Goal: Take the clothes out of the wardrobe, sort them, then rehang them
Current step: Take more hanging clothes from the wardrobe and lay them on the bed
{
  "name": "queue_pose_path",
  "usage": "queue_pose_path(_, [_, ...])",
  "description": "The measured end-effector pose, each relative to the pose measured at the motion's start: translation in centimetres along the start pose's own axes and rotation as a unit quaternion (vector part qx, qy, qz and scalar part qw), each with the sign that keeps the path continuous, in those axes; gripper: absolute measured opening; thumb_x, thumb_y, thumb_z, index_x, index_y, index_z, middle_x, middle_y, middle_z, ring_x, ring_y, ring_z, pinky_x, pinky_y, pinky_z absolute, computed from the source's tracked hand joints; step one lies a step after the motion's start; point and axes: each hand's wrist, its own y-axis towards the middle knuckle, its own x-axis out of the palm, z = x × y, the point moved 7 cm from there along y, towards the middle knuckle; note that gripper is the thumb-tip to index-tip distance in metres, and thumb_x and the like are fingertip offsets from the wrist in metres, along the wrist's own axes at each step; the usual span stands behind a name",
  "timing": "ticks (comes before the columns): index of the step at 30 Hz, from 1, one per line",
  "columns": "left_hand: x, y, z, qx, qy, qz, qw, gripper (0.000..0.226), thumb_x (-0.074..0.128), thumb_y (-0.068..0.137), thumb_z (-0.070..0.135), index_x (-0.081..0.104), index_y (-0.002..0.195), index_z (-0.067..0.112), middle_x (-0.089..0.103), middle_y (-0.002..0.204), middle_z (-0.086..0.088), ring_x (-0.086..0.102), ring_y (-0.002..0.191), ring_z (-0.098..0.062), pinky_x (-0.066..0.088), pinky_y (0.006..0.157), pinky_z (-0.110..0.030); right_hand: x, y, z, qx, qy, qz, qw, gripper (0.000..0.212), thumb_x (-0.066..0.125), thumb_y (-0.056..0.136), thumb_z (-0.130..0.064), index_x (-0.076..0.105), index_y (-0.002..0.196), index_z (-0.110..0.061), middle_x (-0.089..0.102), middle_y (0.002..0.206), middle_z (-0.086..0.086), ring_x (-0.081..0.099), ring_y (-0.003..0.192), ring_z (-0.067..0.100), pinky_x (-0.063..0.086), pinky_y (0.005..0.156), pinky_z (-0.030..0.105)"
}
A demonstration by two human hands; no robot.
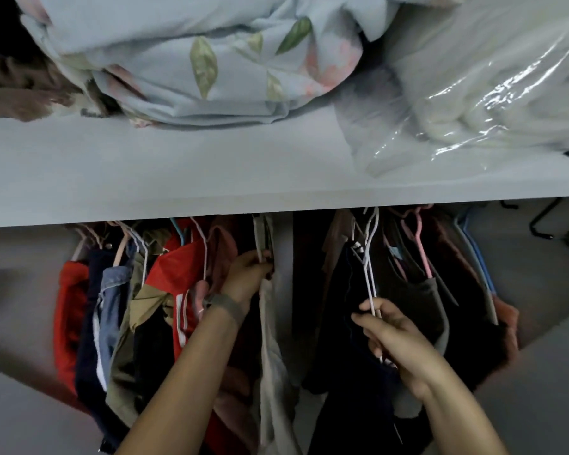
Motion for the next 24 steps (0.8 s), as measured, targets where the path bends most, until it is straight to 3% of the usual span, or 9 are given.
queue_pose_path(4, [-0.3, -2.4, 0.9, 0.049, -0.028, 0.005, 0.998, 0.016, 0.052, 0.087, -0.006, 0.063, 0.098, 0.000, 0.059, 0.084, -0.013, 0.054, 0.078, -0.018, 0.044, 0.072, -0.025, -0.4, 0.2, 0.2, -0.005, 0.001, 0.005, 1.000, 0.008, 0.066, 0.086, -0.018, 0.058, 0.087, -0.015, 0.047, 0.053, -0.006, 0.042, 0.045, 0.009, 0.035, 0.055, 0.023])
queue_pose_path(7, [1.2, -5.5, -0.1, 0.072, -0.007, -0.036, 0.997, 0.011, 0.053, 0.089, -0.001, 0.062, 0.094, 0.004, 0.058, 0.082, -0.009, 0.054, 0.073, -0.012, 0.045, 0.071, -0.022, 0.1, 0.6, 0.3, -0.014, 0.002, 0.013, 1.000, 0.015, 0.064, 0.088, -0.019, 0.057, 0.075, -0.013, 0.049, 0.059, 0.001, 0.047, 0.050, 0.012, 0.040, 0.065, 0.027])
queue_pose_path(11, [3.7, -7.6, -4.5, -0.062, -0.133, -0.068, 0.987, 0.013, 0.049, 0.093, 0.006, 0.062, 0.095, 0.003, 0.055, 0.077, -0.013, 0.052, 0.068, -0.022, 0.045, 0.058, -0.022, 0.8, 0.9, 0.6, -0.021, 0.073, 0.053, 0.996, 0.022, 0.059, 0.091, -0.012, 0.057, 0.068, -0.010, 0.057, 0.060, 0.006, 0.056, 0.052, 0.015, 0.047, 0.066, 0.026])
queue_pose_path(13, [4.1, -7.9, -5.9, -0.099, -0.168, -0.067, 0.979, 0.020, 0.045, 0.094, 0.003, 0.063, 0.101, 0.007, 0.055, 0.075, -0.009, 0.053, 0.059, -0.013, 0.046, 0.054, -0.021, 1.4, 0.8, 0.8, -0.011, 0.098, 0.035, 0.994, 0.017, 0.059, 0.091, -0.009, 0.061, 0.074, -0.008, 0.066, 0.070, 0.008, 0.064, 0.061, 0.017, 0.053, 0.070, 0.025])
queue_pose_path(17, [4.6, -8.8, -6.7, -0.077, -0.094, -0.109, 0.987, 0.028, 0.038, 0.098, 0.007, 0.063, 0.108, 0.011, 0.053, 0.077, -0.002, 0.047, 0.053, 0.000, 0.045, 0.061, -0.017, 2.8, 0.1, 1.5, 0.011, 0.013, -0.049, 0.999, 0.007, 0.065, 0.087, -0.009, 0.062, 0.086, -0.003, 0.070, 0.082, 0.012, 0.069, 0.071, 0.017, 0.053, 0.077, 0.023])
queue_pose_path(20, [4.9, -9.5, -6.9, -0.063, -0.070, -0.148, 0.984, 0.029, 0.037, 0.099, 0.010, 0.065, 0.104, 0.015, 0.055, 0.078, -0.003, 0.051, 0.062, -0.005, 0.048, 0.063, -0.017, 3.8, -0.7, 2.9, 0.004, -0.048, -0.098, 0.994, 0.024, 0.077, 0.076, -0.005, 0.059, 0.092, -0.004, 0.070, 0.079, 0.005, 0.065, 0.072, 0.010, 0.050, 0.071, 0.017])
queue_pose_path(24, [5.9, -10.9, -7.0, -0.033, -0.067, -0.208, 0.975, 0.017, 0.048, 0.094, 0.014, 0.065, 0.099, 0.014, 0.060, 0.073, 0.000, 0.060, 0.066, -0.004, 0.050, 0.069, -0.016, 3.6, -1.8, 4.4, -0.023, -0.127, -0.094, 0.987, 0.025, 0.077, 0.071, -0.004, 0.064, 0.092, -0.003, 0.070, 0.074, 0.000, 0.062, 0.072, 0.008, 0.050, 0.069, 0.027])
